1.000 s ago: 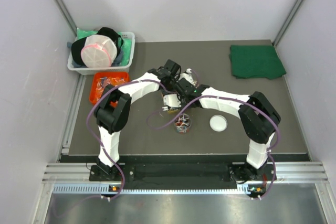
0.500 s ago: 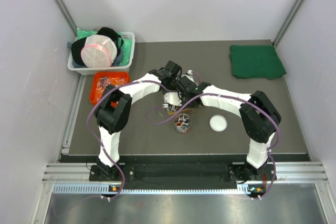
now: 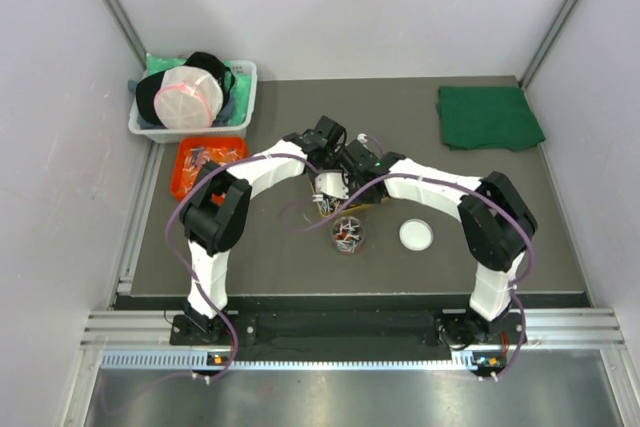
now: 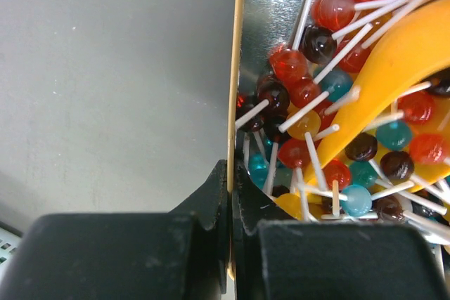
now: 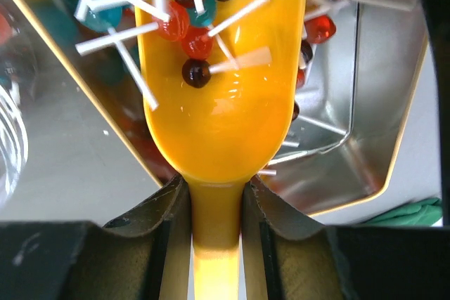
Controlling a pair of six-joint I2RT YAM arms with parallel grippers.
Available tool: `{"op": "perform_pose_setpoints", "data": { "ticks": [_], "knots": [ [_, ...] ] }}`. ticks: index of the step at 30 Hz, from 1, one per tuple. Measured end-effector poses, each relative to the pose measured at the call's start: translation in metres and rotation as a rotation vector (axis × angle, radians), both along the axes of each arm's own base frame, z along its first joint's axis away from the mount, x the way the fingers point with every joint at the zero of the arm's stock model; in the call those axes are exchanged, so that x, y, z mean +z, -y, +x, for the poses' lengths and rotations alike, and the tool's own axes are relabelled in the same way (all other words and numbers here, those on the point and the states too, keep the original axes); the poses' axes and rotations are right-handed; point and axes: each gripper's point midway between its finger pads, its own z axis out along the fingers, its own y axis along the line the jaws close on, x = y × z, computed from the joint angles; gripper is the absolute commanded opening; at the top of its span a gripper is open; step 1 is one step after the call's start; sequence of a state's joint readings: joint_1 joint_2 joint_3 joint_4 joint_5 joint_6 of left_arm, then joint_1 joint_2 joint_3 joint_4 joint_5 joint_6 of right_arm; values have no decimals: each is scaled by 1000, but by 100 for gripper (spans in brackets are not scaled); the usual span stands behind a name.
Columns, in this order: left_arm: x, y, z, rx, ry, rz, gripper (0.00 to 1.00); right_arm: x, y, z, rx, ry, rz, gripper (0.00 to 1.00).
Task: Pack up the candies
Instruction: Scoop the fake candies from the storage box.
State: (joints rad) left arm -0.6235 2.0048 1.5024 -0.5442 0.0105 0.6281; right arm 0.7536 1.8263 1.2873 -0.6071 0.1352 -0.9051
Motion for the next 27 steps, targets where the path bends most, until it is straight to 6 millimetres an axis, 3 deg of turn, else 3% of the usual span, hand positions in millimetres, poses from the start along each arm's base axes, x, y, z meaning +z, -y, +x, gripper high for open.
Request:
{"op": "perform_pose_setpoints", "data": {
  "ticks": [27],
  "knots": [
    [3,5,1,-14,8,-25,0,-2,4,-6,16,-112,69,0]
  ]
}}
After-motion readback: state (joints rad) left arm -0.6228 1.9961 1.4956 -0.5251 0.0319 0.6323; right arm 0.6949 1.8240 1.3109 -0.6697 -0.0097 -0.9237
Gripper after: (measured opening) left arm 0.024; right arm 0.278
